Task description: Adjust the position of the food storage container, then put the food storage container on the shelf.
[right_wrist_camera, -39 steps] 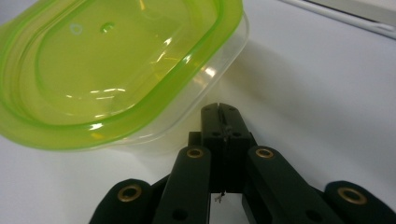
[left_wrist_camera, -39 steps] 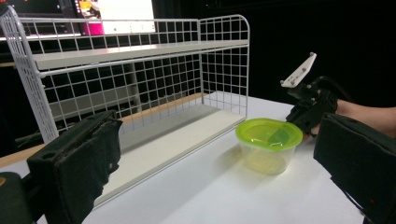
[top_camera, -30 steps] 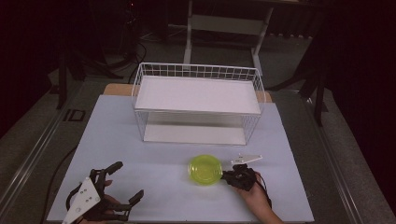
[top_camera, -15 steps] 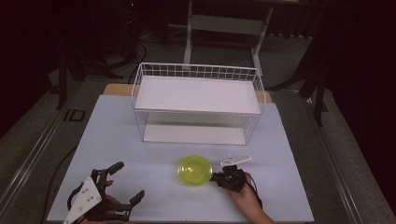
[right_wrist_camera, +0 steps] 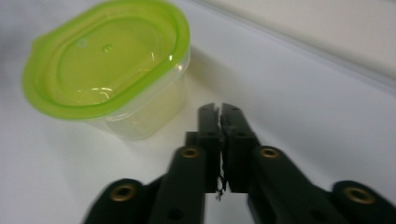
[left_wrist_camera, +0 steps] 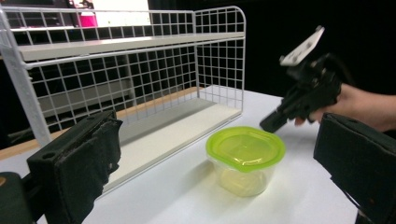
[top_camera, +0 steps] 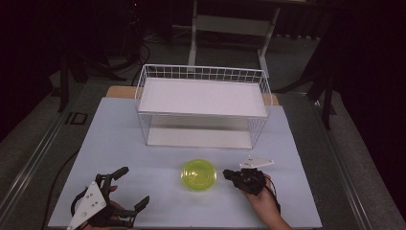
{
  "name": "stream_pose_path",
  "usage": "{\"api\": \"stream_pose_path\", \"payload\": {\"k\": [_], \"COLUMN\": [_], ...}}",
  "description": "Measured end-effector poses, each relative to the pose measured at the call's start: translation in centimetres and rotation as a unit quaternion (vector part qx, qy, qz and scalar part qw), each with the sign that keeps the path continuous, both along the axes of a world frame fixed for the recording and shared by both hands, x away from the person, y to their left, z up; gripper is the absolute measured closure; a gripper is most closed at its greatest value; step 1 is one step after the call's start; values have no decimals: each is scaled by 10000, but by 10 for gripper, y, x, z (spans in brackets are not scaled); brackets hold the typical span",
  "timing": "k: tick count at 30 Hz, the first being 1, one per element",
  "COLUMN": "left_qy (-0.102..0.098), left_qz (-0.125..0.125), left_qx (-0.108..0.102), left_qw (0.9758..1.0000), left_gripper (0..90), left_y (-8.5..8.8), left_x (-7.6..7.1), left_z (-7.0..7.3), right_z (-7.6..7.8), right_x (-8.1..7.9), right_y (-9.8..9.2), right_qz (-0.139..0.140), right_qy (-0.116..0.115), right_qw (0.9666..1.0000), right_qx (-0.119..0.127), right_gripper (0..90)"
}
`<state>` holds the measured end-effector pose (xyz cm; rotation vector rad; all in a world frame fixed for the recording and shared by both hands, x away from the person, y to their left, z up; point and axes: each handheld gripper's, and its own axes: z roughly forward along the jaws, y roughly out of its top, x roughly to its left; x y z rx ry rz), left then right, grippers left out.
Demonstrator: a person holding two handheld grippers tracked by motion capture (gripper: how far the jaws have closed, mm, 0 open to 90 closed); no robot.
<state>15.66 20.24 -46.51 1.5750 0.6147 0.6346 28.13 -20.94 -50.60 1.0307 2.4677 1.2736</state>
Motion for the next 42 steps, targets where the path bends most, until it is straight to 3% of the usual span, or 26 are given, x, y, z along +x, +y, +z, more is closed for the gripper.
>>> {"api": "stream_pose_path", "payload": {"k": [3,7,10,11,13,14,15,18,22,23,25,26,27,33,35,38,40,42], "left_qy": [43,127,148,157,191,217,220,223,251,324,385,444,481,698,722,973,1165,1292], "left_qz": [-75,-191,-273,-295,-335,-369,-380,-467,-544,-687,-721,-724,-750,-802,-750,-398,-533,-598], "left_qx": [0,-86,-42,-17,-9,-15,-15,-13,146,287,352,377,334,-10,-39,1,-105,-150], "left_qw": [10000,9997,9995,9994,9993,9991,9990,9987,9981,9967,9960,9957,9955,9943,9946,9945,9917,9897], "left_gripper": [13,13,13,13,13,13,13,13,13,13,13,13,13,13,13,13,13,13], "left_y": [-2,-6,-10,-11,-13,-14,-15,-17,-22,-26,-31,-34,-36,-44,-47,-54,-55,-58], "left_x": [1,2,2,2,3,4,5,7,12,17,20,22,25,40,44,52,58,63], "left_z": [0,0,-1,-1,-2,-2,-1,1,6,9,12,14,16,24,26,28,27,26], "right_z": [15,29,35,36,37,37,37,38,45,48,54,56,58,68,70,71,73,73], "right_x": [-8,-17,-22,-24,-27,-28,-32,-37,-45,-47,-49,-49,-49,-45,-42,-37,-34,-31], "right_y": [-7,-15,-20,-21,-21,-21,-19,-16,-13,-12,-8,-8,-8,-6,-4,-1,1,5], "right_qz": [-7,-117,-205,-134,-82,-5,33,-99,-127,-122,-28,3,18,-178,-189,-77,-28,55], "right_qy": [-260,-607,-759,-702,-528,-518,-605,-827,-1050,-1167,-1399,-1363,-1358,-1574,-1659,-1547,-1583,-1451], "right_qw": [9997,9977,9960,9965,9975,9973,9975,9959,9939,9927,9899,9902,9900,9866,9852,9860,9844,9862], "right_qx": [30,292,435,429,463,527,371,356,320,265,231,302,389,397,389,625,763,791], "right_gripper": [684,428,303,218,200,166,104,120,146,144,146,146,147,155,154,147,136,135]}}
